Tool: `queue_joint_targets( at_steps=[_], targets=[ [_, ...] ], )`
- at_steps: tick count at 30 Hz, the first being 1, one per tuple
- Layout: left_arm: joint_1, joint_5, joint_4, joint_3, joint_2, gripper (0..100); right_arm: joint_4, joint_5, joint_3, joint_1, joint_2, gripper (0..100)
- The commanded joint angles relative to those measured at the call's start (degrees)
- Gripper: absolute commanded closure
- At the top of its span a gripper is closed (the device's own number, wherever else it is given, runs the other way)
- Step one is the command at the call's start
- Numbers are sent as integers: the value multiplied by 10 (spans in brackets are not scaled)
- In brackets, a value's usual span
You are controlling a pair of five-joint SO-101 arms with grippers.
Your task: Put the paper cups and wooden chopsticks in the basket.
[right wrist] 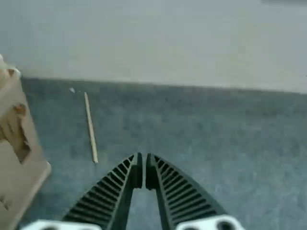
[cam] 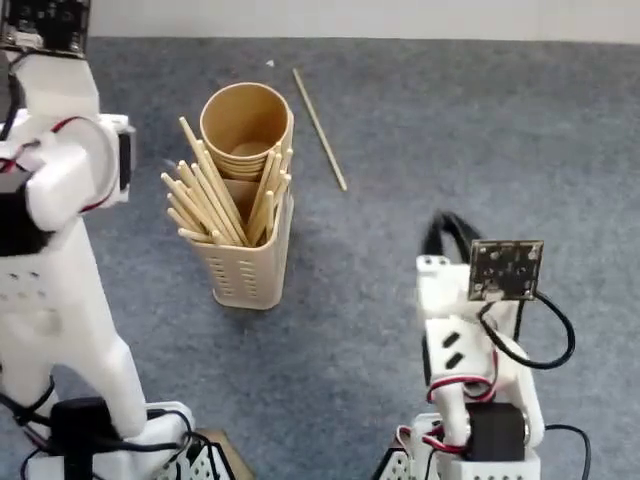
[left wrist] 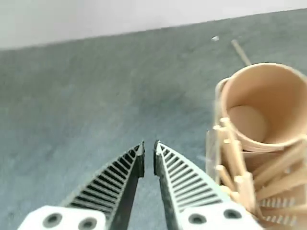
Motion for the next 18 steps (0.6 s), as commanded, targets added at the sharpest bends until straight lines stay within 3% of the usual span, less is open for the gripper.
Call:
queue_joint_targets(
  at_steps=[1,8,13,18],
  targets=[
    [60,-5,7,-36,-12,926,73,69,53,23,-48,969],
    [100,28,4,107,-7,926,36,74,268,23,-108,969],
    [128,29,4,227,-11,926,8,75,291,24,-107,969],
    [108,28,-25,179,-13,926,8,75,294,24,-106,969]
  ],
)
